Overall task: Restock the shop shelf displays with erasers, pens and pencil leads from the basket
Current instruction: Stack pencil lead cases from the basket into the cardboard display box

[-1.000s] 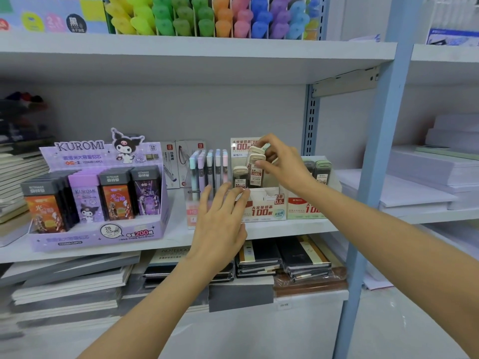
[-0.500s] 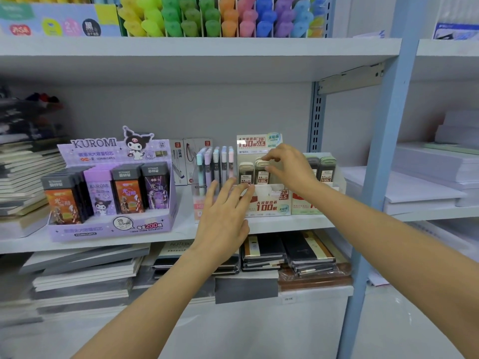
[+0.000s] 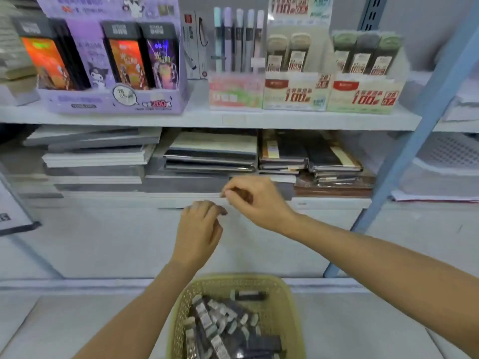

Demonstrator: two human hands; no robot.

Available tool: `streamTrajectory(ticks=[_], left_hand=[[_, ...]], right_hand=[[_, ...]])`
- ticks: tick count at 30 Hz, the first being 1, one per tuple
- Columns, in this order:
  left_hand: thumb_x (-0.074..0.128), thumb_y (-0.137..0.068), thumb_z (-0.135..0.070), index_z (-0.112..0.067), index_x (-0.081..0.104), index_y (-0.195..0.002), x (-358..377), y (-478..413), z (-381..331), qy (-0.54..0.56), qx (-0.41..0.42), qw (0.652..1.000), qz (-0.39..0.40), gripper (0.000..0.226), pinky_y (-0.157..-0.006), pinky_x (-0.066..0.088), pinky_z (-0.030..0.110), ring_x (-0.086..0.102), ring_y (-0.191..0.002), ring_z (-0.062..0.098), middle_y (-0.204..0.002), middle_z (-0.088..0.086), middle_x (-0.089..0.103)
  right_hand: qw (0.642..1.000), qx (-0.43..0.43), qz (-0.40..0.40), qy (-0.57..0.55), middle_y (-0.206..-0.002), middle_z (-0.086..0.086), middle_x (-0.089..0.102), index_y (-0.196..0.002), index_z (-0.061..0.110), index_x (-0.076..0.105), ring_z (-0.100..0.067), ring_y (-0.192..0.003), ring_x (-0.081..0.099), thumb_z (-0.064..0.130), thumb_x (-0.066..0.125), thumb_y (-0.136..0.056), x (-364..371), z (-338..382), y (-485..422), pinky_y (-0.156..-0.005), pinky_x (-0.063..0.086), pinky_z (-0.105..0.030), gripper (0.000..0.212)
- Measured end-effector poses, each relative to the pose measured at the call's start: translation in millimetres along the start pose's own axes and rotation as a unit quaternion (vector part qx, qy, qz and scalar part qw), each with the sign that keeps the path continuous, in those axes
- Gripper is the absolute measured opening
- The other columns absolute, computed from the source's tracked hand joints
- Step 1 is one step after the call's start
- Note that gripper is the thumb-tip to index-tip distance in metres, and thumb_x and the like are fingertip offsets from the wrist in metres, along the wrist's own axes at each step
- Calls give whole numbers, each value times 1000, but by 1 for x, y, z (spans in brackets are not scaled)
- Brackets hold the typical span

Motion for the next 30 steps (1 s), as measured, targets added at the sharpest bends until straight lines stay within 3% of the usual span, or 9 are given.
streamTrajectory(ticks=[2,4,7,10,12,16,20,27,30], left_hand=[[62,-78,5,-10,71,-95,54,52,32,23,-38,989,142,24,-74,48,42,61,-89,35,-96,8,66],[58,-87,-6,-14,69,-110,101,110,62,10,-92,958,270,27,-89,44,38,57,-110,32,-117,7,62],[42,-101,-36,-22,37,-147,153,201,102,-57,-170,886,427,49,-112,25,31,23,-145,20,-158,2,25],[3,-98,-54,-18,10,-156,171,265,119,-68,-217,838,496,69,-121,14,38,2,-151,25,-163,3,-8],[-13,-89,-63,-11,18,-154,171,276,118,-61,-210,848,483,89,-120,20,43,9,-150,34,-161,9,-1],[14,-97,-42,-5,44,-143,168,271,114,-56,-190,881,429,67,-110,38,49,31,-141,40,-156,16,27],[9,-97,-42,-10,34,-150,174,281,120,-50,-214,889,403,66,-118,22,45,11,-149,34,-162,10,10],[27,-95,-34,-9,56,-135,169,265,114,-45,-232,910,340,55,-112,31,53,27,-144,38,-156,17,31],[42,-97,-30,-9,51,-138,170,240,99,40,-217,930,293,46,-110,34,47,38,-138,31,-148,13,43]], right_hand=[[992,79,100,-17,-81,3,68,-92,14,70,-10,-66,57,19,56,-96,70,-38,35,-63,48,-31,16],[967,154,202,-25,-86,3,70,-96,16,69,-13,-73,61,26,54,-98,135,-77,77,-70,51,-36,19],[908,263,326,-10,-105,-3,69,-110,14,65,-20,-93,64,31,53,-98,212,-128,149,-82,53,-37,24],[858,333,392,21,-123,-9,61,-127,11,54,-26,-107,59,33,55,-96,263,-163,214,-83,48,-31,38],[828,375,415,34,-139,-10,48,-143,12,37,-27,-121,51,40,57,-94,286,-179,250,-93,46,-35,60],[818,373,422,115,-143,-9,38,-145,15,33,-28,-129,41,45,72,-82,310,-192,284,-104,40,-40,80],[851,367,368,76,-131,-5,47,-134,16,52,-24,-121,46,28,72,-84,307,-201,285,-100,38,-32,55],[876,372,306,14,-113,-4,63,-120,14,67,-20,-103,59,17,62,-92,271,-217,261,-87,41,-27,28],[863,340,369,-63,-105,6,69,-115,19,70,-7,-90,61,19,68,-88,272,-203,248,-80,46,-23,27]])
Point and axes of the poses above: each hand's wrist, its own y-axis away from the middle knuckle, its own x-axis out of the palm, z = x × y, the point moved 10 cm from there along -y, towards the middle knuckle
